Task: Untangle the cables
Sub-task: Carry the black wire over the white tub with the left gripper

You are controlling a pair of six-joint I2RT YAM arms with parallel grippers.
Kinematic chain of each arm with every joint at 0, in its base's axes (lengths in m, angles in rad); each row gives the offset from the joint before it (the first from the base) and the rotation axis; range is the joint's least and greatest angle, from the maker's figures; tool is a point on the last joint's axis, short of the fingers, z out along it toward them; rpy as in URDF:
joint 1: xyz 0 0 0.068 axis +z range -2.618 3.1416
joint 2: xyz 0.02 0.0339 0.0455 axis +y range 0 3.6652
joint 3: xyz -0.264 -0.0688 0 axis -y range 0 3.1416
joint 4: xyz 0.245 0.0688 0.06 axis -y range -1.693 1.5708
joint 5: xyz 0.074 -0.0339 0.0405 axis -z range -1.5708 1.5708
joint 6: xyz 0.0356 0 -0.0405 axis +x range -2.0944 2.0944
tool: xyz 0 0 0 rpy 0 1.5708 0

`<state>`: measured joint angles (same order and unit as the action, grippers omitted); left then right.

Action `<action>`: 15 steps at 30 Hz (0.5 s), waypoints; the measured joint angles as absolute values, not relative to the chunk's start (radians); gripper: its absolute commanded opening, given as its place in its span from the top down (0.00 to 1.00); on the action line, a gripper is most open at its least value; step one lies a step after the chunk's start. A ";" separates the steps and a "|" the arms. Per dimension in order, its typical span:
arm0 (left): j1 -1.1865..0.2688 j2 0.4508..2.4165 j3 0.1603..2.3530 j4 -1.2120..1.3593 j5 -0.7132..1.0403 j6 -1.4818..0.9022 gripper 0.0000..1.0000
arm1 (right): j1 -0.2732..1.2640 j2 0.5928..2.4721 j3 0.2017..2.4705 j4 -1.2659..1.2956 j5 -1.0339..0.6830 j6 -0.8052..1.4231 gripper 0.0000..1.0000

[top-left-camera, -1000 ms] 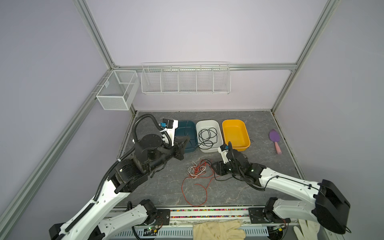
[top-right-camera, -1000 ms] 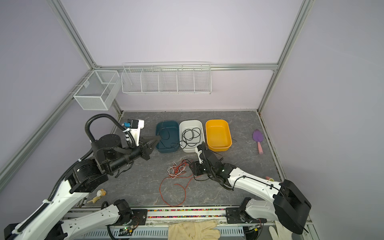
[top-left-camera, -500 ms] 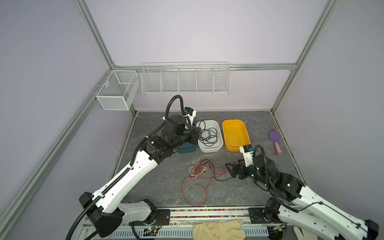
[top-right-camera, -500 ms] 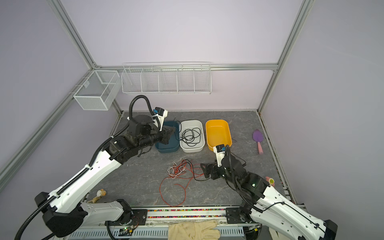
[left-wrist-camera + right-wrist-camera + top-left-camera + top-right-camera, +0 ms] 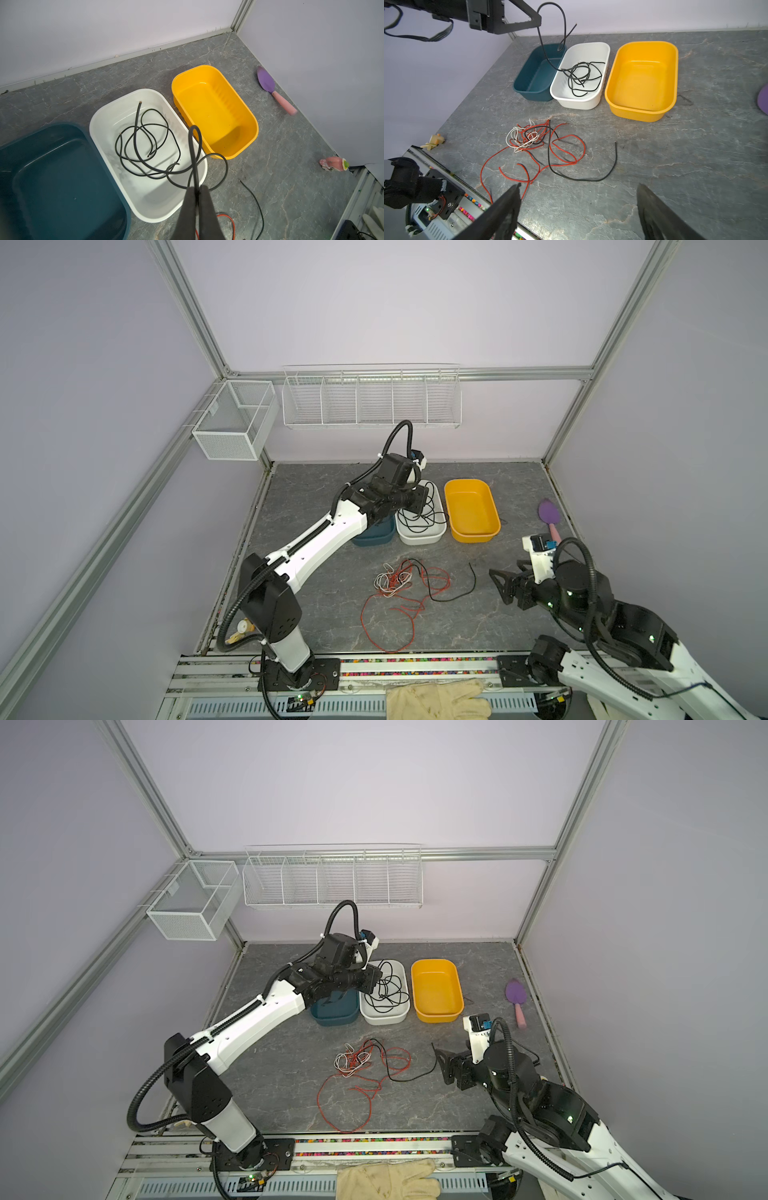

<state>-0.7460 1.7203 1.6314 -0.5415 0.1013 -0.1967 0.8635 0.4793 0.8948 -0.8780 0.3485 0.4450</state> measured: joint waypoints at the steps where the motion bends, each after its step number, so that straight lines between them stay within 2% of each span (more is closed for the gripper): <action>1: -0.746 1.731 1.637 -0.537 0.104 -0.196 1.00 | 0.863 0.477 0.901 -0.888 0.355 0.440 0.12; 9: -0.737 1.854 1.756 -0.537 0.111 -0.154 1.00 | 0.863 0.467 0.905 -0.918 0.385 0.406 0.12; 15: -0.730 1.938 1.824 -0.576 0.091 -0.104 1.00 | 0.863 0.388 0.899 -0.918 0.387 0.391 0.12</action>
